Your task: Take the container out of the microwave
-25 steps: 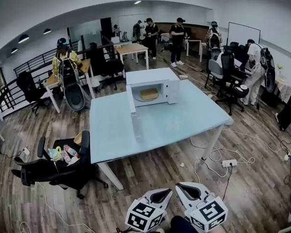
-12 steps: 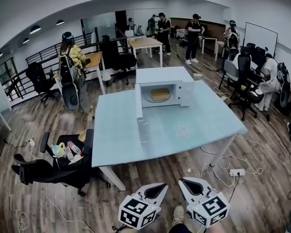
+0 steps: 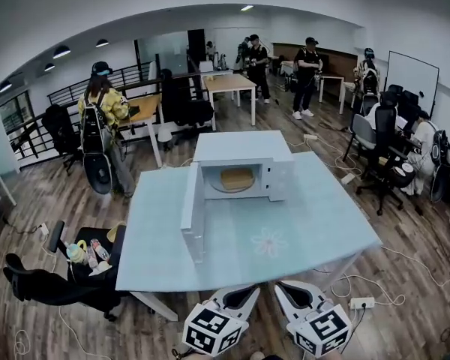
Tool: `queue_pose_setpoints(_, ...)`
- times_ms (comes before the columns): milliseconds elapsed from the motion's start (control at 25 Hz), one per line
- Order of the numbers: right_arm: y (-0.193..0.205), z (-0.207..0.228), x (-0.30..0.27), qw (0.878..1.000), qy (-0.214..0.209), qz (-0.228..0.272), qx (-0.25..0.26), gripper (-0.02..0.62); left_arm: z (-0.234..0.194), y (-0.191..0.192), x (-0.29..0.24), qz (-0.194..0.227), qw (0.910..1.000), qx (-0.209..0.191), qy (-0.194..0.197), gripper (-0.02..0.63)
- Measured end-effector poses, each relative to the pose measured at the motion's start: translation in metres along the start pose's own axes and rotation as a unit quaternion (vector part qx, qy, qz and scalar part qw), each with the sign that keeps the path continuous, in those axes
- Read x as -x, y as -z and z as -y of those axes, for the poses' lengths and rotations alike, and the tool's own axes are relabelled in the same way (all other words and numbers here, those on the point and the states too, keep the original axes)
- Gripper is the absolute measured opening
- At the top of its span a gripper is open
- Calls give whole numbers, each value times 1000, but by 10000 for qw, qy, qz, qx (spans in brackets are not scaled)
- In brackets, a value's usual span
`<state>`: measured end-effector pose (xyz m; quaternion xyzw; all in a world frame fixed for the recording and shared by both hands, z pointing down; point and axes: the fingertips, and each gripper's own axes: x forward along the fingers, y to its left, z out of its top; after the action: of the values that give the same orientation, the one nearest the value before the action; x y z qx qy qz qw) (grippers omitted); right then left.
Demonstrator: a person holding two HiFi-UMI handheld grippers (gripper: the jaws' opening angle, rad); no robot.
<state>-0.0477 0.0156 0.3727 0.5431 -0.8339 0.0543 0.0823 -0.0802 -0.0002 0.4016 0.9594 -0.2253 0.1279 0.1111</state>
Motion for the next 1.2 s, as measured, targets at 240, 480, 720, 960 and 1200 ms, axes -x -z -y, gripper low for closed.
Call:
queue_pose_setpoints(240, -11, 75, -4, 9984, 35, 551, -83, 9, -1, -24, -60, -48, 9989, -442, -154, 5)
queue_pose_setpoints(480, -5, 118, -14, 9971, 132, 739, -77, 9, -13, -43, -105, -120, 9976, -661, -145, 5)
queue_pose_setpoints(720, 3, 163, -25, 9961, 260, 759, -378, 9, -32, -35, -151, -401, 9967, -706, 92, 5)
queue_pose_setpoints(960, 11, 221, -41, 9943, 688, 615, -540, 9, -71, -49, -200, -524, 9952, -782, 251, 5)
queue_pose_setpoints(1200, 2, 254, -99, 9947, 666, 577, -521, 9, -115, -68, -244, -610, 9891, -1261, 454, 5)
